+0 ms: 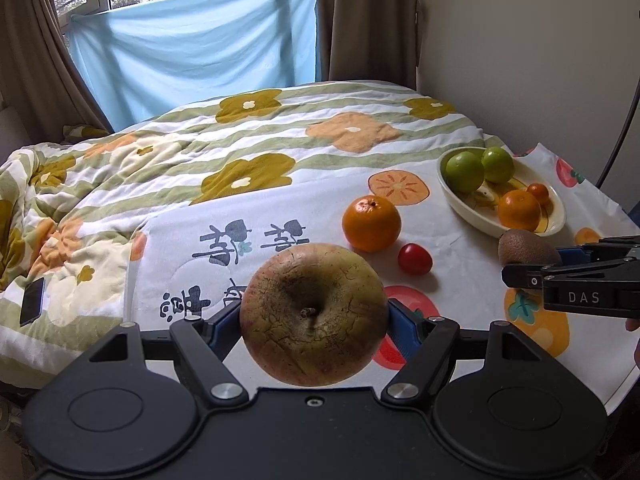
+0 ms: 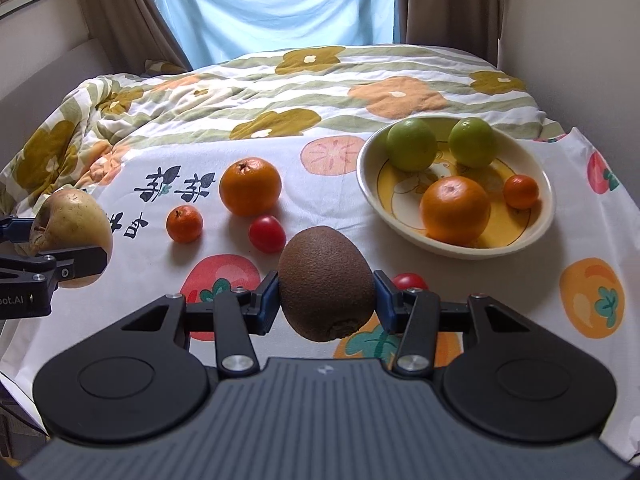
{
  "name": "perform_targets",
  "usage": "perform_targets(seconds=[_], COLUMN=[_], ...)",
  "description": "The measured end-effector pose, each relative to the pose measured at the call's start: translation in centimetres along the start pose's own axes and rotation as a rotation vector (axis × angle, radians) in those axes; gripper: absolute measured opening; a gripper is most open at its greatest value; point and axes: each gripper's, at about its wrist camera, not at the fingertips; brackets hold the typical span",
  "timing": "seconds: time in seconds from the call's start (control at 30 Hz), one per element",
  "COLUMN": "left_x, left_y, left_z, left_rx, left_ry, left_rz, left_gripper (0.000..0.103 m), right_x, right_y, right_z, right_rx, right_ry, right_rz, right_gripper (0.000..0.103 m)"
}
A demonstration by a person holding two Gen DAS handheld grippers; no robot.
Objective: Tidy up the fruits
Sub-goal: 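Carry the apple and kiwi over the cream bowl and lower them in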
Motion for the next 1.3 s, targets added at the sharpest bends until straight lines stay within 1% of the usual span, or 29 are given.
perform_targets(seconds=[0.27, 0.57, 0.93, 1.3], left_x=[-1.3, -0.9, 2.4, 7.9], left_y=[2.7, 5.7, 9.1, 11.6], left_z=[2.9, 7.2, 12.8, 16.5], left_rx=[0.006, -0.005, -0.012, -0.053], left_ry=[-0.016, -0.047, -0.06, -0.032], left_rz=[0.033, 0.048, 0.036, -0.011], left_gripper=[0.079, 0.079, 0.079, 0.079], right_x=[-2.8, -4.4, -4.0, -0.8], right_y=[1.8, 3.8, 6.2, 8.2], right_z=[3.0, 8.0, 14.6, 19.9], right_rx=[0.021, 0.025, 0.015, -0.022], right_ry=[-0.009, -0.019, -0.007, 0.038], right_rz=[0.032, 0.051, 0.054, 0.016], right_gripper=[0.063, 0.063, 0.063, 0.063])
Point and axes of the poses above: each gripper's, at about its wrist camera, not at the fingertips, and x roughly the way its jaws point, z to its right, y to its top, and after that the axes turned 3 degrees about -z, right-handed
